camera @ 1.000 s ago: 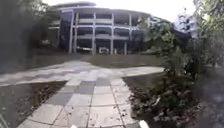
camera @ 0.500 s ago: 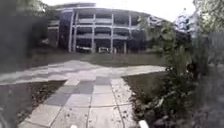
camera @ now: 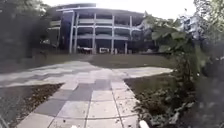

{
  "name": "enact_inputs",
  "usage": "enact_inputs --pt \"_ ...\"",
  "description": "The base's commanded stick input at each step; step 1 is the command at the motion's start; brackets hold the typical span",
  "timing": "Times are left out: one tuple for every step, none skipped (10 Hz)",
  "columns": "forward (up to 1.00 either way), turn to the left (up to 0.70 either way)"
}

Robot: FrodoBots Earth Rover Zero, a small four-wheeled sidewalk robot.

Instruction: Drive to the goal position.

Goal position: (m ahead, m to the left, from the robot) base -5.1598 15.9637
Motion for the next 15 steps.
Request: enact_inputs --pt "0.50 0.00" --pt "0.50 0.00" --pt "0.50 0.00" --pt "0.50 0.07" --pt "0.50 0.22" --pt "0.50 0.38" --pt "0.50 0.44" --pt "0.50 0.20" --pt "0.50 0.00" --pt "0.50 0.00" --pt "0.50 0.00" --pt "0.50 0.00" --pt "0.50 0.00" --pt "0.50 0.00" --pt "0.50 0.00"
